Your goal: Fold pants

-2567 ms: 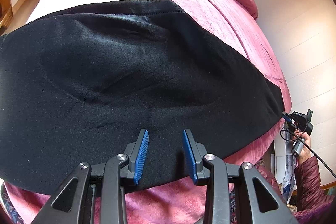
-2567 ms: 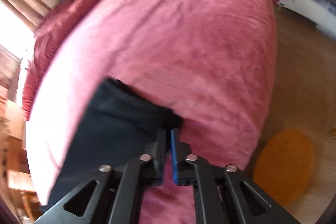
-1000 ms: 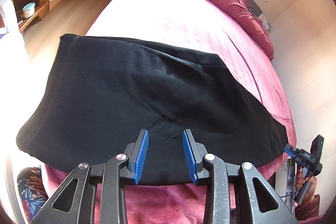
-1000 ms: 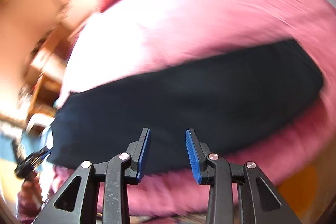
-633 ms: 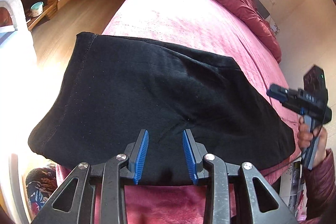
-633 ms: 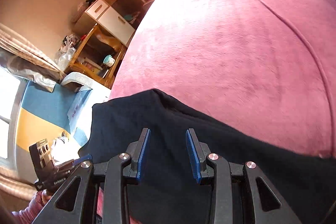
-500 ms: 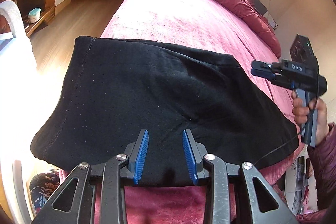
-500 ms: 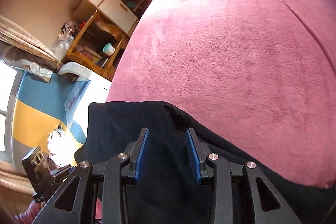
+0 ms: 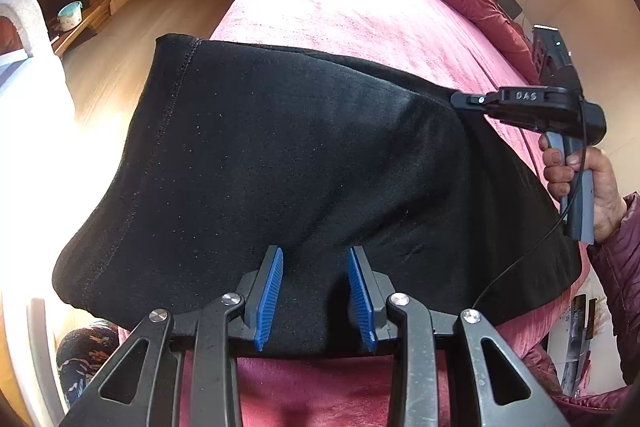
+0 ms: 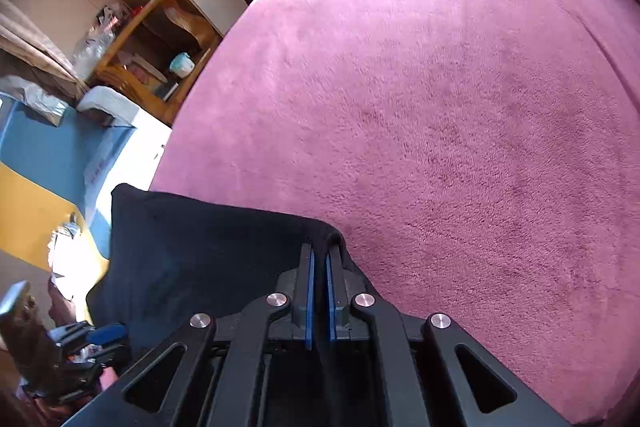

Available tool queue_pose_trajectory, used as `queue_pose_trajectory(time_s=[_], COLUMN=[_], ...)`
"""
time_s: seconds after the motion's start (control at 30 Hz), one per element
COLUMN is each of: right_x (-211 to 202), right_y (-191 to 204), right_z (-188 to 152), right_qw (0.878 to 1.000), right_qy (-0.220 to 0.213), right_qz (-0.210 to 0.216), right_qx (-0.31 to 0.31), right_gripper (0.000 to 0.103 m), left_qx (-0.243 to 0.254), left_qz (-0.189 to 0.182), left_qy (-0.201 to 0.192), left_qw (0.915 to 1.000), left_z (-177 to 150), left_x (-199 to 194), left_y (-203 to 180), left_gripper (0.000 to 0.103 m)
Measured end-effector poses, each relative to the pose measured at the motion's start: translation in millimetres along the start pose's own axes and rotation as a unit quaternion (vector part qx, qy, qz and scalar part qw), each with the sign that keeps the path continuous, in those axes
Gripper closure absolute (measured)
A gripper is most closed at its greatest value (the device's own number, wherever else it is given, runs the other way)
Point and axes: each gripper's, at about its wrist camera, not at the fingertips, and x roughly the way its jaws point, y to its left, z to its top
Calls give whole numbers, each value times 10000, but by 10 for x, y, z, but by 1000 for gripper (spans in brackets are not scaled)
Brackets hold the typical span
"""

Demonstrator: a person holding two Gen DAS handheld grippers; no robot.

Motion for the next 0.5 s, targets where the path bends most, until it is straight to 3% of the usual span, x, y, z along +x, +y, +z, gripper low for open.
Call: queue_pose_trajectory(time_s=[0.13, 0.23, 0.37, 0.5], right_x=[-42, -149, -492, -729], right_y=[16, 44, 76, 134], right_z=[13, -23, -154, -404], right_qw=[9999, 9998, 9981, 9970], right_qy=[-103, -172, -580, -767], right_qz=[-33, 0, -163, -86], right_qx=[83, 72, 129, 84], right_gripper=[98, 90, 62, 62], left_qx=[-542, -1305, -1916, -2520], left_qz=[-372, -556, -179, -299], left_qy=[-229, -592, -863, -701], left_qw=[9976, 9881, 9775, 9647], left_z=[63, 75, 0, -162], left_x=[-251, -568, -892, -918], left_y=[216, 607, 1059, 1369], left_gripper=[69, 62, 61, 61])
